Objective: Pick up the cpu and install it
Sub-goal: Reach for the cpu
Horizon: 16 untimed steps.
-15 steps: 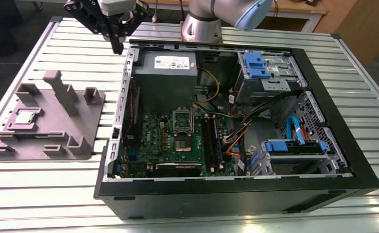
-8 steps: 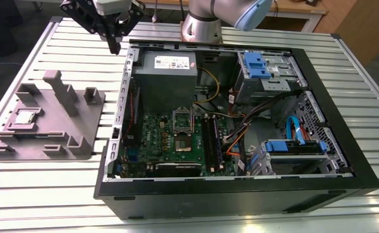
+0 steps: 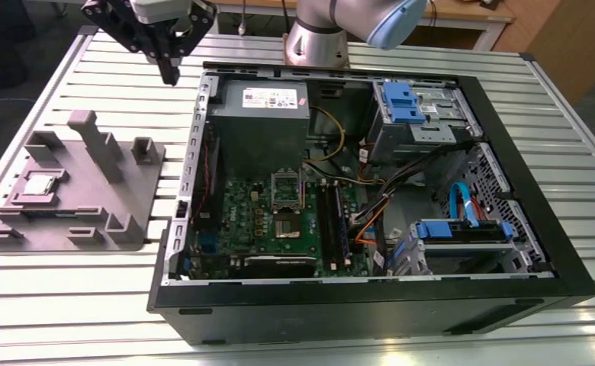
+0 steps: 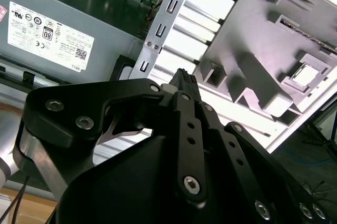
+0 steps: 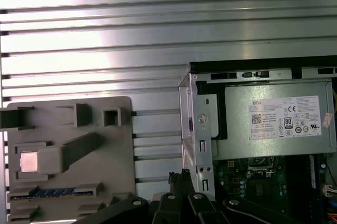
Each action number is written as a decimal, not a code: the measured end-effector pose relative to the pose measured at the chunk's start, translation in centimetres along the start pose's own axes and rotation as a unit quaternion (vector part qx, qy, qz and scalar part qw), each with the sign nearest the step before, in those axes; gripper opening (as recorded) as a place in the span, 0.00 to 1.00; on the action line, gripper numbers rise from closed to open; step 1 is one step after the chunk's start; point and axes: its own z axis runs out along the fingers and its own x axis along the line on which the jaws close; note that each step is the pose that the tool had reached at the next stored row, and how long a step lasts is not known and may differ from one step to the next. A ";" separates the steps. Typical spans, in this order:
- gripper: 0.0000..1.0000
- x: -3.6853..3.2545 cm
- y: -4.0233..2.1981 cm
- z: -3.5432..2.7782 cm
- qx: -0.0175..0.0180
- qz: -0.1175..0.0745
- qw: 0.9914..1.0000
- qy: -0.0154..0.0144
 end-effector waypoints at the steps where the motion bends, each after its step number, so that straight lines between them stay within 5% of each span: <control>1: 0.10 0.02 0.00 0.00 0.000 0.000 1.000 0.000; 14: 0.10 0.35 -0.03 0.00 0.000 0.000 1.000 0.000; 16: 0.10 1.23 -0.11 0.28 0.000 0.000 1.000 0.001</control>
